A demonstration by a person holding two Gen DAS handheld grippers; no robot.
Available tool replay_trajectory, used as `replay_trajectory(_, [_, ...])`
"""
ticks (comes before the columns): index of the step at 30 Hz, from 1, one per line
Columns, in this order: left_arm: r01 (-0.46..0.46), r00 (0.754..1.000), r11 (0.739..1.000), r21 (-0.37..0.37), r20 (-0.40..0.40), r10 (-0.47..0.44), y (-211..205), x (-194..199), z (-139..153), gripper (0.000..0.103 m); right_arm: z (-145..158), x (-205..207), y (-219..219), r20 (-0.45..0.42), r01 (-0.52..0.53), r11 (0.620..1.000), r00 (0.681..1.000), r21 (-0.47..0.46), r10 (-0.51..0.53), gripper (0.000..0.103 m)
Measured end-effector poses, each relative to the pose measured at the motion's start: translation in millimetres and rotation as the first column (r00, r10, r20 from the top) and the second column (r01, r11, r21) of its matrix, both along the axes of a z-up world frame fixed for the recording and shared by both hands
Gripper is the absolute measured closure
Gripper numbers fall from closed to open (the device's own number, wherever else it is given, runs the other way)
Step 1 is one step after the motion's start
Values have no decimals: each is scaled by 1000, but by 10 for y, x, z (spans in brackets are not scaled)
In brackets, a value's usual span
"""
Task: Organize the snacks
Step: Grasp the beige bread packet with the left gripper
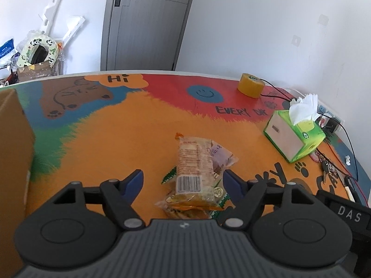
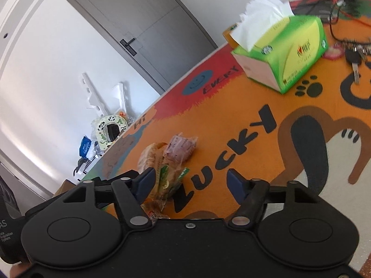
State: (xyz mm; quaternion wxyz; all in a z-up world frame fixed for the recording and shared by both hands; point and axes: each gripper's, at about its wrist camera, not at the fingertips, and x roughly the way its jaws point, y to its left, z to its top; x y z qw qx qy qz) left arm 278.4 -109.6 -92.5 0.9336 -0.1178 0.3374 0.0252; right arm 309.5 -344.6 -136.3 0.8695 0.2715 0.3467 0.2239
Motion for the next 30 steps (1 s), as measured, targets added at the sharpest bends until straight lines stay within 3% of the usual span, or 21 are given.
replay_trajectory(5, [22,1000,1000,-3,-12,-22,-64,86,-89,33,-59,41,-6,-18,-2,1000,1000,8,2,42])
replay_trajectory(14, [32,999,999,-40,-29,-33,-34,179,-251,52,-76,83,55,-27,-12,1000,1000,7,13,42])
replay_trajectory(16, [42,999,998,-51,-22,-43,-32,184,-253,63,-75,96,76,-28,-16,1000,999,7,16,42])
replay_trajectory(21, [53,998,996,-76,-27,-55,7,174,-236,68,-61,97,152,-32,-27,1000,999,10,28,43])
replay_trajectory(30, [23,1000,994,-105,-8,-24,221,77,-140,69,-36,161,353,-39,-59,998,998,10,59,47])
